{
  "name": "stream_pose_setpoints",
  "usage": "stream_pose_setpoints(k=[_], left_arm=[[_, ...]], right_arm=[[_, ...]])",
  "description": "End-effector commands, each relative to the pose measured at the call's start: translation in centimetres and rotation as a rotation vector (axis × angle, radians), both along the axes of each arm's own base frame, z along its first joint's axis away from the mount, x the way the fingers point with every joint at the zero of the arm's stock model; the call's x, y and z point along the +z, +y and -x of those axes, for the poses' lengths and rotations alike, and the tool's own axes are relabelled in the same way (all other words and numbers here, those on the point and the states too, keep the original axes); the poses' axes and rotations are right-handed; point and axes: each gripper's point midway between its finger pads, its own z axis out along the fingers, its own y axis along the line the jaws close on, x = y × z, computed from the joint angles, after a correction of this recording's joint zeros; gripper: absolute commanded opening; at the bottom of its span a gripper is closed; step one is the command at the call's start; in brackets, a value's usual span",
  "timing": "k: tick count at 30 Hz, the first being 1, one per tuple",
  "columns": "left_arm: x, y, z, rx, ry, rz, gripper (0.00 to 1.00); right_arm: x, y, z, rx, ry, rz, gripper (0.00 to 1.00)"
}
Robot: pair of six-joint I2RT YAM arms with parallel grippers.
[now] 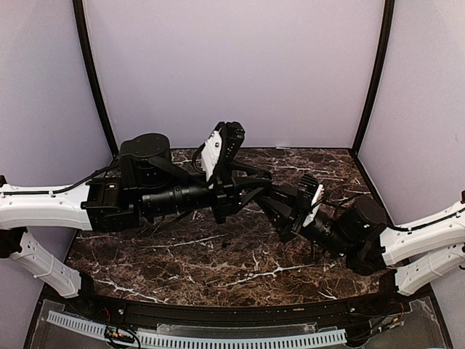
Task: Insert the wireless bluetooth earbuds into the charging case
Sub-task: Insert the right earbud into the right side groove of the charging case.
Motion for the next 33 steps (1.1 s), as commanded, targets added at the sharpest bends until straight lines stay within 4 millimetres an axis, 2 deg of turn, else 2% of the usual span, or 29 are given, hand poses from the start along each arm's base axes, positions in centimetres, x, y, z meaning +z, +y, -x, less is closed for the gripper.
stream_pose_setpoints(k=[1,13,19,22,33], left_arm=[[1.3,0.8,-1.2,0.073,-0.013,0.009,0.29],[2.1,1.3,-1.5,0.098,-0.024,0.023,0.32],[2.1,0.9,-1.0,0.065,-0.023,0.021,0.41],[1.9,0.7,-0.9,0.053,-0.017,0.016,0.43],[3.0,1.3,-0.7,0.054,-0.021,0.050,0.50]], right_arm=[[2.2,-0.7,1.0,0.052,-0.016,-0.107,0.00],[1.6,-0.9,0.9,0.056,0.014,-0.109,0.00],[1.3,-0.8,0.9,0.062,0.023,-0.109,0.00],[1.3,-0.7,0.9,0.063,0.024,-0.109,0.00],[0.9,-0.5,0.8,0.068,0.038,-0.106,0.00]])
